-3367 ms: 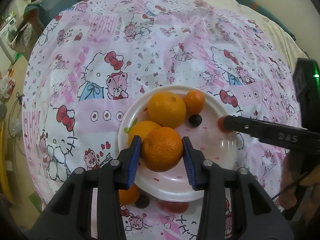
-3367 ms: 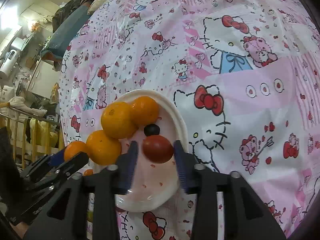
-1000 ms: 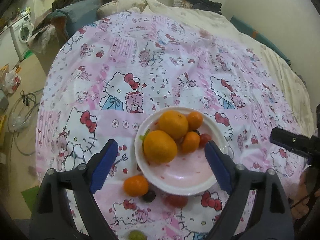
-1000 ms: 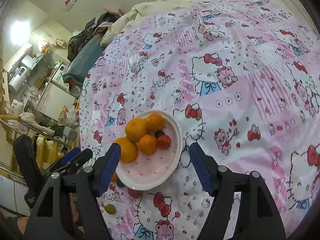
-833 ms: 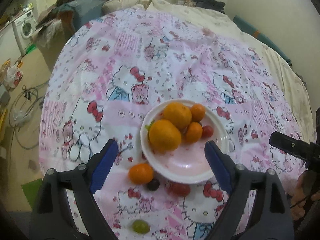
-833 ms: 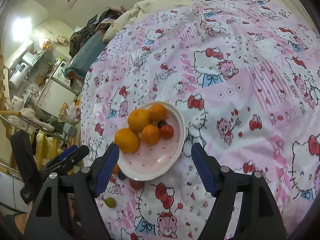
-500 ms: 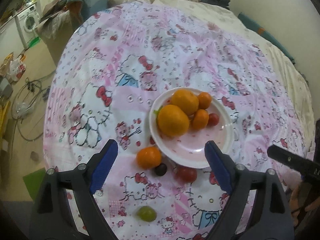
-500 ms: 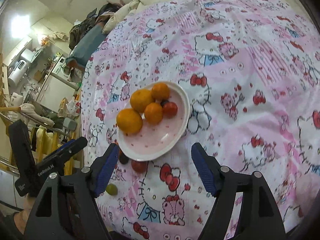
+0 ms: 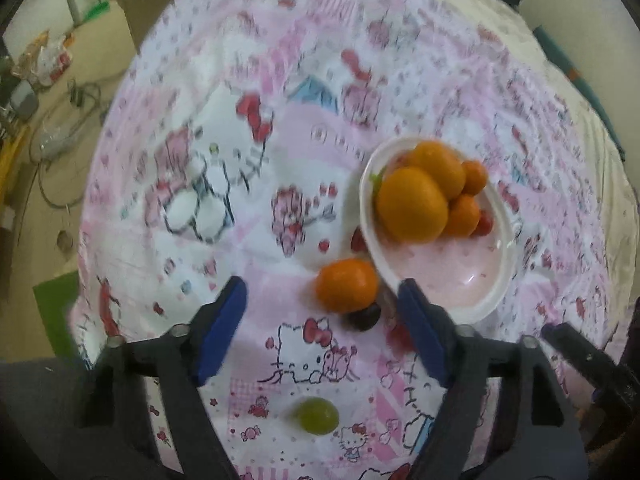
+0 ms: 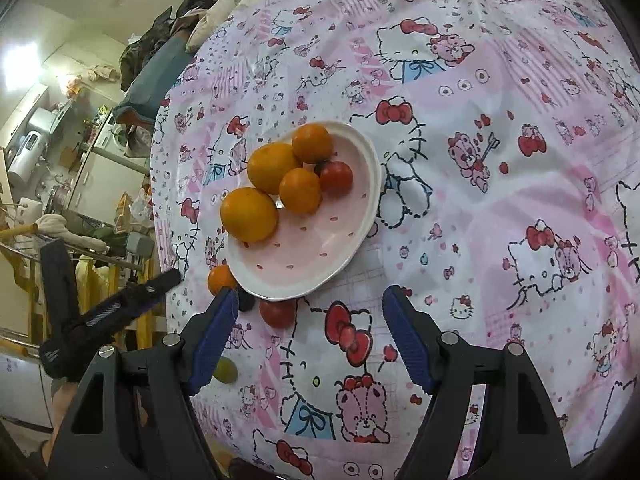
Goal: Organize fruits
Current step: 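Grasp another small tangerine with the left gripper, then hold the tangerine in the left gripper while the right gripper grasps a dark plum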
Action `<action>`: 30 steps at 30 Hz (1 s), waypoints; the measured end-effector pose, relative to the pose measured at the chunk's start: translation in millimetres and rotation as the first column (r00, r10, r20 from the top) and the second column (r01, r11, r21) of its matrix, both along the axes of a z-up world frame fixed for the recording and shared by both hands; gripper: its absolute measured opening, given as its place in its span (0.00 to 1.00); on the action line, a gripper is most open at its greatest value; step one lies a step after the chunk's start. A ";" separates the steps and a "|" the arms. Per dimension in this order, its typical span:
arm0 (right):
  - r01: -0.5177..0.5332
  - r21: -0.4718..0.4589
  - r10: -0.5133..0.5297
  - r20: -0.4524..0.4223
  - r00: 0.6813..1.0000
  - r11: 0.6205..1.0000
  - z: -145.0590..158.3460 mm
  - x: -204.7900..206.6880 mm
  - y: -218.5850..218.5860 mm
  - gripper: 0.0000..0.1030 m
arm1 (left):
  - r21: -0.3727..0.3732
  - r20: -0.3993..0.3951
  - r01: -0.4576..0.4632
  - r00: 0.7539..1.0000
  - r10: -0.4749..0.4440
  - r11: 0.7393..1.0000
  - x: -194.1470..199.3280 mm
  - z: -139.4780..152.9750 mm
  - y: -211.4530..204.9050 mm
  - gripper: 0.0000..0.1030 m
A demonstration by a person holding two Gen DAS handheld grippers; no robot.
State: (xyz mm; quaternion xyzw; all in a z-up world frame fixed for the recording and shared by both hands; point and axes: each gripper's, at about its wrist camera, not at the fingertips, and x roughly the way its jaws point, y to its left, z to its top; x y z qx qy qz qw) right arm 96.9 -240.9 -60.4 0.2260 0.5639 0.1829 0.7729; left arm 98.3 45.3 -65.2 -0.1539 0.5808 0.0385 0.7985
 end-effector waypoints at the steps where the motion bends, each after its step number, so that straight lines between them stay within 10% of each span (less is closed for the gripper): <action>1: -0.005 -0.001 0.005 0.000 1.000 1.000 -0.1 0.4 2.1 0.75 | 0.009 -0.020 0.007 1.000 -0.007 1.000 0.8 -4.9 -1.9 0.64; 8: -0.024 0.012 0.024 -0.027 0.999 1.000 -6.9 2.3 9.0 0.75 | -0.019 -0.063 0.010 0.998 -0.011 1.000 12.7 -22.6 -12.6 0.63; 17: -0.020 0.029 0.021 -0.035 0.999 0.999 -7.4 5.1 7.4 0.75 | -0.090 -0.106 -0.021 0.994 0.011 0.996 24.9 -39.7 -12.5 0.38; 30: -0.039 0.029 0.040 -0.032 0.999 0.999 -4.8 3.1 13.5 0.75 | -0.181 -0.149 -0.085 0.987 0.058 0.980 22.8 -47.3 -4.1 0.38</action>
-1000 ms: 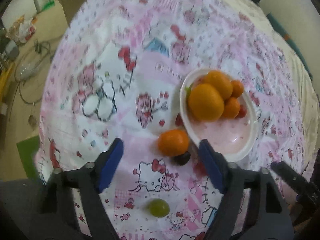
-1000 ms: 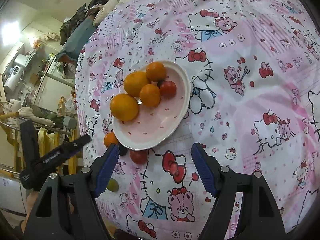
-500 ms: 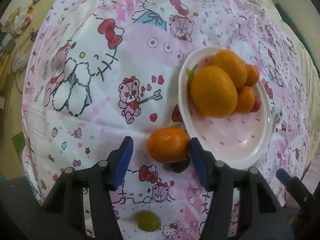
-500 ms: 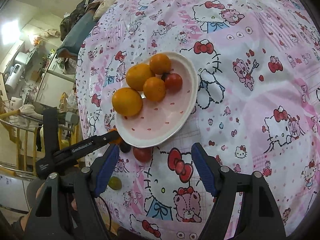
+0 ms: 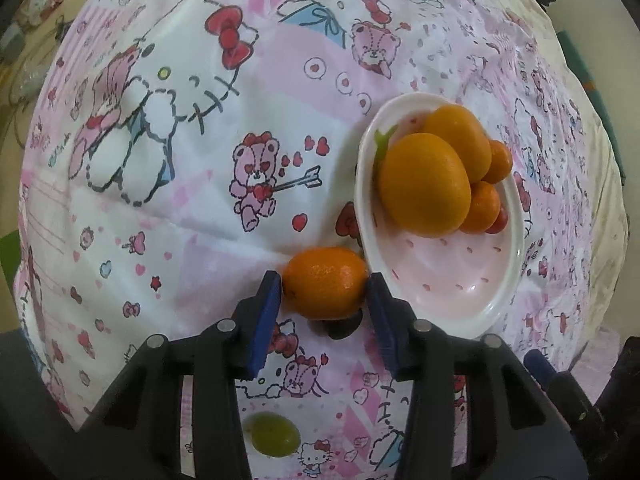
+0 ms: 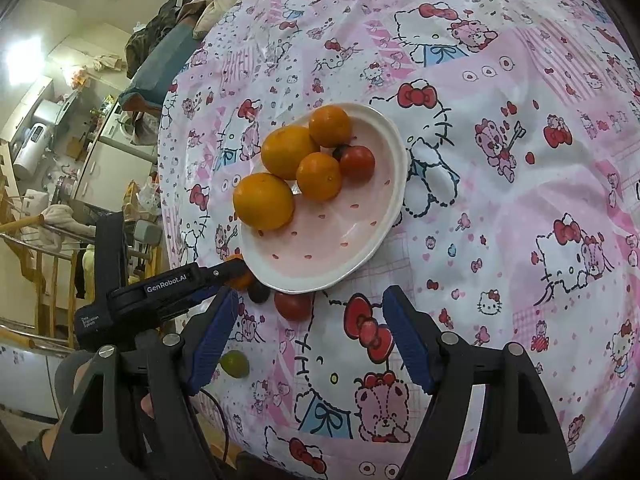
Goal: Organize fruits
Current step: 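Hold the tangerine in the left gripper while the right gripper grasps a dark plum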
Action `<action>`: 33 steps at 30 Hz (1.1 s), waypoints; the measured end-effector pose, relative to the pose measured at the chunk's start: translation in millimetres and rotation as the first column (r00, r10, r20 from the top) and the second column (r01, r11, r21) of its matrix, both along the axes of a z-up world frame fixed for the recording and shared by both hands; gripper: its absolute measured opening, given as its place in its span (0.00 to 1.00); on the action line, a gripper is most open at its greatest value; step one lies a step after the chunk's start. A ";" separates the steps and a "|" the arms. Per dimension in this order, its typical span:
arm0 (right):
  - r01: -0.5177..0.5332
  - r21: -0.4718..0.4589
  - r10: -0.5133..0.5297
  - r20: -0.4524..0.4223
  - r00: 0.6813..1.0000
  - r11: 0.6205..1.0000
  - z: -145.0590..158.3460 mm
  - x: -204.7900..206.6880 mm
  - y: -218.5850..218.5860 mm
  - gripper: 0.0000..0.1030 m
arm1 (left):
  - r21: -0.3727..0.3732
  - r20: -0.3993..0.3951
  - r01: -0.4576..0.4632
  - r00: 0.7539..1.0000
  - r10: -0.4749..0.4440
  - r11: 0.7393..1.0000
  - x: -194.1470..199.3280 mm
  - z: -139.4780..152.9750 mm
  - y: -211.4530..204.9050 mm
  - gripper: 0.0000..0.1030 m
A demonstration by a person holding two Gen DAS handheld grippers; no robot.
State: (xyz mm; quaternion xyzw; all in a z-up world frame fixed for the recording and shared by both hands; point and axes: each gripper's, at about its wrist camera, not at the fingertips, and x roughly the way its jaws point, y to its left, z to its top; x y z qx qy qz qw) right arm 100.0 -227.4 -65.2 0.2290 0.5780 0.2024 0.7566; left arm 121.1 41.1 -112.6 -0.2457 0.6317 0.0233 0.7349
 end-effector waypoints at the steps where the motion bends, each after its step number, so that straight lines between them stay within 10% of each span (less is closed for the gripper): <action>1: -0.001 -0.002 0.001 0.001 1.000 1.000 0.2 0.3 0.9 0.75 | -0.007 0.000 -0.002 1.000 0.002 1.000 -0.2 0.1 0.2 0.38; 16: -0.057 0.017 0.058 -0.023 0.998 0.998 -5.2 -1.7 12.1 0.75 | 0.111 0.035 0.013 0.999 -0.017 0.994 -15.7 31.4 15.9 0.34; 21: -0.079 0.192 0.112 -0.172 0.979 0.978 -29.9 0.3 45.0 0.60 | 0.171 0.094 0.006 0.995 -0.023 0.985 -19.4 51.1 27.0 0.35; 33: -0.024 -0.039 0.015 -0.219 0.976 0.999 -65.1 19.5 135.6 0.37 | 0.176 0.122 -0.018 0.993 -0.004 0.984 -36.0 56.6 60.1 0.35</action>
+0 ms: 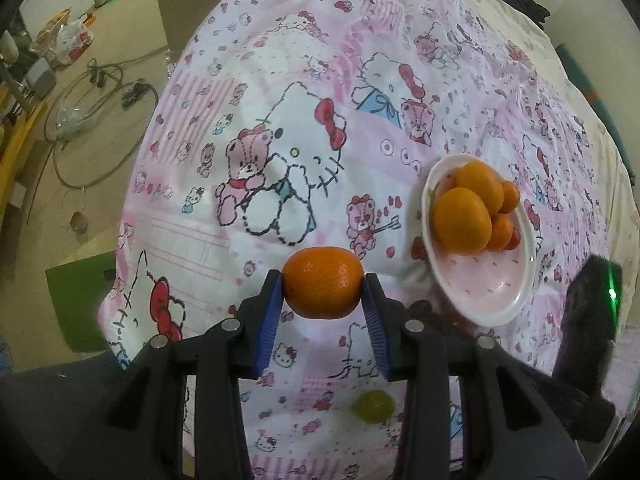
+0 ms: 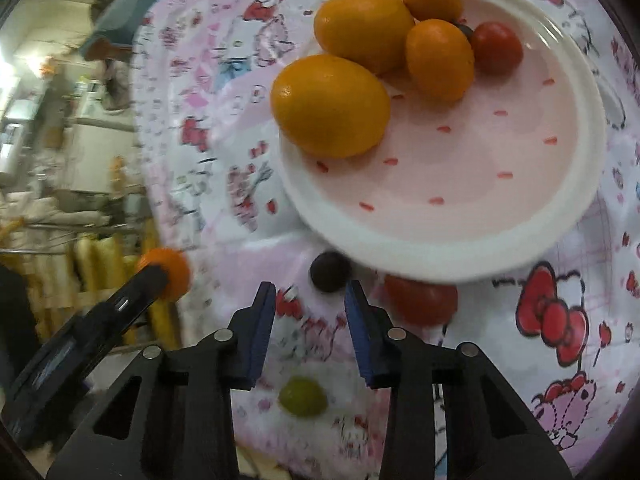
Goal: Organize fruits
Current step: 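Hold the tangerine in the left gripper while the right gripper grasps a dark plum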
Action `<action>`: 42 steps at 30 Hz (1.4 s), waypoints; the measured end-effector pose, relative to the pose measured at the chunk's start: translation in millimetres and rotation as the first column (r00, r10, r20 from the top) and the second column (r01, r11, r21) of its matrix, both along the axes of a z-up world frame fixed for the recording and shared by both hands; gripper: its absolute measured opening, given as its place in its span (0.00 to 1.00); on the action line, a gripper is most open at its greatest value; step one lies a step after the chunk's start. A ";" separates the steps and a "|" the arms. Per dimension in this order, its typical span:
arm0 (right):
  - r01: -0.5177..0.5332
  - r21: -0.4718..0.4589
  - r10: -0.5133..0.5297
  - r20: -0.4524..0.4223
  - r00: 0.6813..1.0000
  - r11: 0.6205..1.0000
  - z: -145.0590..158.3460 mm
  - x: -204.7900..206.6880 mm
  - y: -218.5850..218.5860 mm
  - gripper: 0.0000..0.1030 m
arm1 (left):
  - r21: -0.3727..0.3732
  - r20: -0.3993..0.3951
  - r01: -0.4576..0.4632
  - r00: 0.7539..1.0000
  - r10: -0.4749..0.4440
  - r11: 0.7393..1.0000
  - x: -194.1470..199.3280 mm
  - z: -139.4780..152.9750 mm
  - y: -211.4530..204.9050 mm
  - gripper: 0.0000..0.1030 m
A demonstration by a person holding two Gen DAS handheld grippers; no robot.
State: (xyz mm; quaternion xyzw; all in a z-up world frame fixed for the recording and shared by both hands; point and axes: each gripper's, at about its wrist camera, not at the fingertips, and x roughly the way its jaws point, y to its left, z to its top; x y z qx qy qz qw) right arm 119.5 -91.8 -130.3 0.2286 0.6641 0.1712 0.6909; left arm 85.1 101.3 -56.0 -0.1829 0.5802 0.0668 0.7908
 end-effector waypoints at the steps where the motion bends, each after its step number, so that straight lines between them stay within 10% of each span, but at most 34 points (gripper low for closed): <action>1: 0.009 -0.024 -0.009 0.002 1.000 1.000 -2.6 1.0 3.1 0.37 | -0.004 0.000 -0.001 1.000 0.001 1.000 -1.5 0.1 1.9 0.35; 8: -0.022 -0.174 0.031 0.047 0.998 0.985 -6.6 5.7 21.4 0.23 | -0.048 0.005 -0.016 1.000 0.017 0.999 -3.8 3.4 7.4 0.35; 27: -0.050 -0.056 0.055 0.097 0.994 0.997 39.9 -36.9 -67.7 0.23 | -0.028 0.038 0.070 0.997 -0.069 0.997 8.0 10.0 -37.0 0.35; 42: 0.089 -0.052 -0.079 0.167 0.983 0.995 60.6 8.1 -161.7 0.23 | -0.014 0.053 0.220 0.974 -0.219 0.975 27.5 1.7 -107.4 0.35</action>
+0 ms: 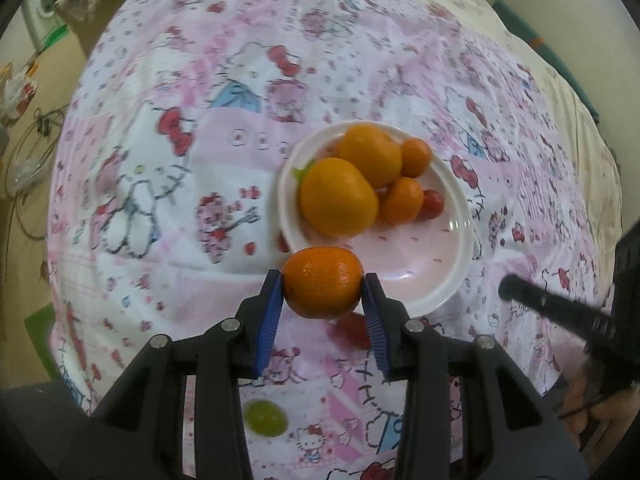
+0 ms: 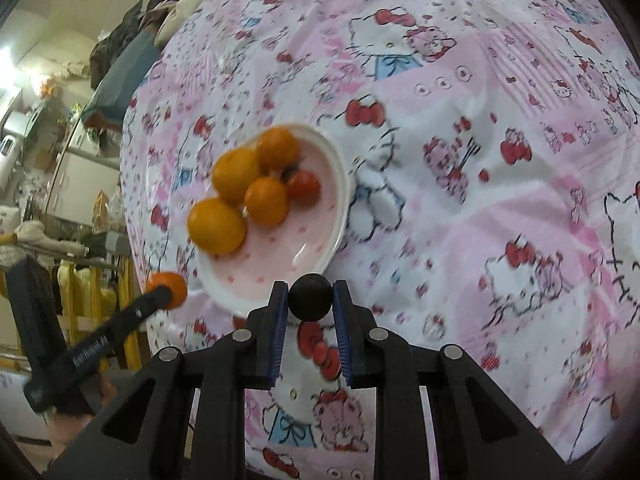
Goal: Organize fruits
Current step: 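Hold the tangerine in the left gripper while the right gripper grasps a dark plum, then lower the plum and the tangerine onto the plate and open both grippers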
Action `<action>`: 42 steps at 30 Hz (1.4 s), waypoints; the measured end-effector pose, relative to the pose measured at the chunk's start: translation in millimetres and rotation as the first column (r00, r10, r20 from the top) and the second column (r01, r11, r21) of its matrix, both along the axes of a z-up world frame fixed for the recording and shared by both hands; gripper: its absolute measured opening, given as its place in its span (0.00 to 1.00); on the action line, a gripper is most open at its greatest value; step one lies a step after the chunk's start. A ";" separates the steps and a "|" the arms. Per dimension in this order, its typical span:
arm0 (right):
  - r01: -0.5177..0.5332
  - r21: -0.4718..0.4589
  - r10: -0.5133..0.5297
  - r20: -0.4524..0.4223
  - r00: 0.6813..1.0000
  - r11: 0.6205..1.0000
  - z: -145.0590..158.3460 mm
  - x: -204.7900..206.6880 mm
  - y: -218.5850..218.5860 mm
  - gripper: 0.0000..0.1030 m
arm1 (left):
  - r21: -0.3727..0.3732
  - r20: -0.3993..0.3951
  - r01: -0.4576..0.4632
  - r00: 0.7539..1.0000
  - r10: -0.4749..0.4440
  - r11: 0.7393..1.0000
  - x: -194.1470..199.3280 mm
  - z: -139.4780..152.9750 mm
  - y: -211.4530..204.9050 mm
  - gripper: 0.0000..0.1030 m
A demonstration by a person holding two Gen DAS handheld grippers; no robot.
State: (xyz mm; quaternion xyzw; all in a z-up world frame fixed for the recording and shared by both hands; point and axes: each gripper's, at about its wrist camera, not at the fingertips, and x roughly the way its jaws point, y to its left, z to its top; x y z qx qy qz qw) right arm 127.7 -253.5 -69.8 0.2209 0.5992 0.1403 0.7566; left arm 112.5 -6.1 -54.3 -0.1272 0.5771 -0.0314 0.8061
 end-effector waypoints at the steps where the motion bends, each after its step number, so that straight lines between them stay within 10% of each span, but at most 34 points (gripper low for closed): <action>1: 0.004 0.005 -0.004 -0.001 1.000 1.000 -1.1 5.0 -2.0 0.23 | -0.001 0.000 0.010 1.000 -0.010 1.000 1.7 -1.5 -4.3 0.35; 15: -0.039 -0.003 0.039 0.058 0.998 0.999 -19.1 39.1 8.6 0.23 | 0.053 -0.046 0.159 0.987 -0.156 0.986 25.3 -27.3 -60.4 0.35; 42: -0.021 0.089 0.019 0.018 1.000 0.996 -31.6 57.0 13.5 0.26 | 0.057 -0.047 0.133 0.990 -0.130 0.990 38.1 -38.7 -57.3 0.38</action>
